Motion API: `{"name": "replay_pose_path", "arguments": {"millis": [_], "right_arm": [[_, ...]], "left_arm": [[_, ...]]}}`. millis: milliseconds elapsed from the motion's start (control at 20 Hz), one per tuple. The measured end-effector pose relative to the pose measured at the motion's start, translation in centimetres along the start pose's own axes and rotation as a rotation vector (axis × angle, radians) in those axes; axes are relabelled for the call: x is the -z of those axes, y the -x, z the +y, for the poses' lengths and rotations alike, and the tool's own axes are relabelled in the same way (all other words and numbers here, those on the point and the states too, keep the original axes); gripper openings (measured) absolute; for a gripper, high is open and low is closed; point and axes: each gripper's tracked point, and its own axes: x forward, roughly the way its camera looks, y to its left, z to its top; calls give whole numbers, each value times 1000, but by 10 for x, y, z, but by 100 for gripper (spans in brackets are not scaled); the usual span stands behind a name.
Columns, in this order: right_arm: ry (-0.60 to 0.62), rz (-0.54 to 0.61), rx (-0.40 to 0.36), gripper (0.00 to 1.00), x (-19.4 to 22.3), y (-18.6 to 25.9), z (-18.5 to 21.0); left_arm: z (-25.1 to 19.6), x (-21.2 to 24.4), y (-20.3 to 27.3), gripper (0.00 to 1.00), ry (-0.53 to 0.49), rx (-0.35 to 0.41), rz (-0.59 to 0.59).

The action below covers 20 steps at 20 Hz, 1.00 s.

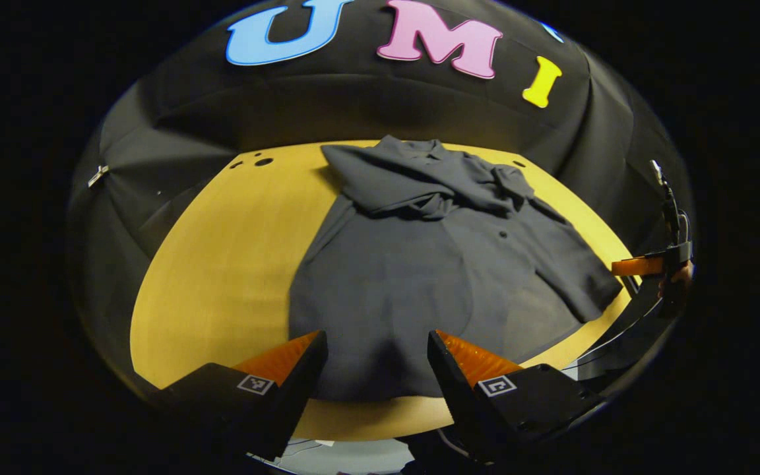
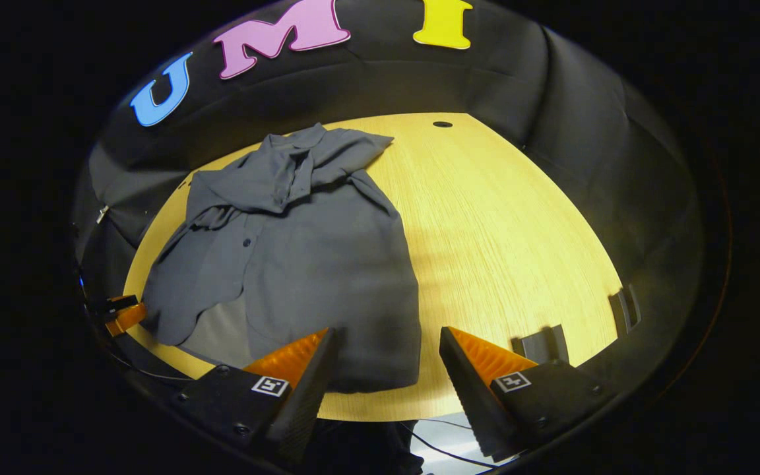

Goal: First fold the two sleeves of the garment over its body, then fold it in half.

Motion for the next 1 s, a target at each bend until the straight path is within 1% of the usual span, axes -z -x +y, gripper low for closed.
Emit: {"name": "replay_pose_path", "arguments": {"millis": [150, 400, 450, 500, 600, 700, 750, 800, 850, 900, 950, 1000], "right_arm": [[4, 19, 15, 96, 8, -4, -1], [16, 45, 13, 96, 18, -14, 5], [18, 51, 13, 96, 18, -17, 6], [19, 56, 11, 97, 21, -20, 9], [27, 66, 9, 97, 23, -27, 14], [76, 79, 31, 97, 27, -31, 15], [97, 60, 23, 98, 23, -33, 18], [101, 65, 22, 98, 25, -33, 19], [88, 62, 19, 99, 25, -36, 20], [91, 56, 14, 87, 22, -37, 22], [124, 57, -24, 88, 22, -38, 31], [152, 52, -71, 62, 21, -41, 43]], "left_arm": [[18, 8, -4, 96, 11, -40, 21], [42, 21, -11, 96, 26, -91, 67], [44, 25, -14, 92, 28, -96, 82], [44, 28, -16, 96, 33, -93, 94], [43, 28, -14, 96, 32, -84, 100], [42, 31, -17, 97, 18, -75, 118], [42, 28, -18, 98, 14, -74, 118], [40, 30, -18, 99, 14, -76, 134], [36, 26, -21, 99, 8, -64, 136], [29, 28, -23, 92, -21, -43, 144], [19, 26, -25, 75, -57, 1, 141], [9, 25, -27, 59, -88, 40, 129]]}}
